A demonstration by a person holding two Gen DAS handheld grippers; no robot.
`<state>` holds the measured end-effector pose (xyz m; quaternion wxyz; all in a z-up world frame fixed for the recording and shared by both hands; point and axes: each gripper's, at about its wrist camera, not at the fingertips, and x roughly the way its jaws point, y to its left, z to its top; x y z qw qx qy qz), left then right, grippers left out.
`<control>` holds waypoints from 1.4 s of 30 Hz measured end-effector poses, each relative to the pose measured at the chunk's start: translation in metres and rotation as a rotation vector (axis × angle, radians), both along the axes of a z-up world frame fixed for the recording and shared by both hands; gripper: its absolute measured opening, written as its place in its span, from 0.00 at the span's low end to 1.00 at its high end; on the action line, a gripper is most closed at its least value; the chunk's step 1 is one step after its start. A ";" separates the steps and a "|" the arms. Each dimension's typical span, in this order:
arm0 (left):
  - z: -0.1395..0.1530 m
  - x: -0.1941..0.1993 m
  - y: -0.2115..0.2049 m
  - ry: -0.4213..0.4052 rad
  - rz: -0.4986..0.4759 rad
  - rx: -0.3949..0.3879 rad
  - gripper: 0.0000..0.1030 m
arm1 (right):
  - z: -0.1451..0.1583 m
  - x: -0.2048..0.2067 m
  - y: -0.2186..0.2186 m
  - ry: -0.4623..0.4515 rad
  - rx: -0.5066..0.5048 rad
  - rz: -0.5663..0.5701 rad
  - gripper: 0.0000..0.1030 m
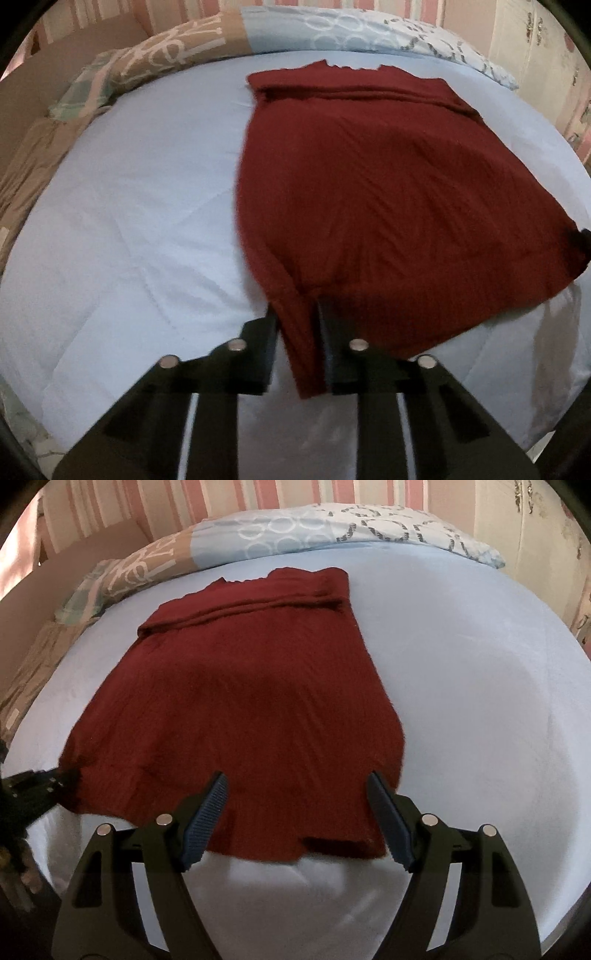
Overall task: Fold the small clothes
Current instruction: 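Grasp the sweater hem with the left gripper and lift it, then grasp the red sweater hem with both grippers and lift it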
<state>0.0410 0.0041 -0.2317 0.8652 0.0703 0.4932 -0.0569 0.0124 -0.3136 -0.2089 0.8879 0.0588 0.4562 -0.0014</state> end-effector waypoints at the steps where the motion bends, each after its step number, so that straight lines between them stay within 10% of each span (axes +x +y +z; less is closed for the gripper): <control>1: 0.001 -0.001 0.005 -0.002 0.001 -0.001 0.19 | -0.001 -0.002 -0.002 0.002 -0.003 -0.004 0.75; 13: -0.005 -0.005 0.011 0.008 -0.001 0.024 0.26 | -0.025 0.001 -0.044 0.115 0.068 -0.146 0.70; 15: -0.007 -0.006 0.010 0.012 0.003 0.026 0.26 | -0.033 0.004 -0.047 0.153 0.137 -0.136 0.31; 20: -0.002 -0.006 0.006 0.001 -0.004 0.041 0.30 | -0.006 -0.013 -0.039 0.033 0.108 -0.098 0.07; 31: -0.009 -0.014 0.005 0.008 -0.018 0.071 0.56 | -0.034 -0.029 -0.064 0.120 0.144 -0.176 0.10; 35: -0.002 -0.017 0.017 0.009 -0.015 0.015 0.67 | -0.012 -0.036 -0.069 0.059 0.141 -0.183 0.51; 42: -0.005 0.000 0.041 0.083 0.059 -0.126 0.80 | 0.001 -0.029 -0.062 0.030 0.110 -0.164 0.68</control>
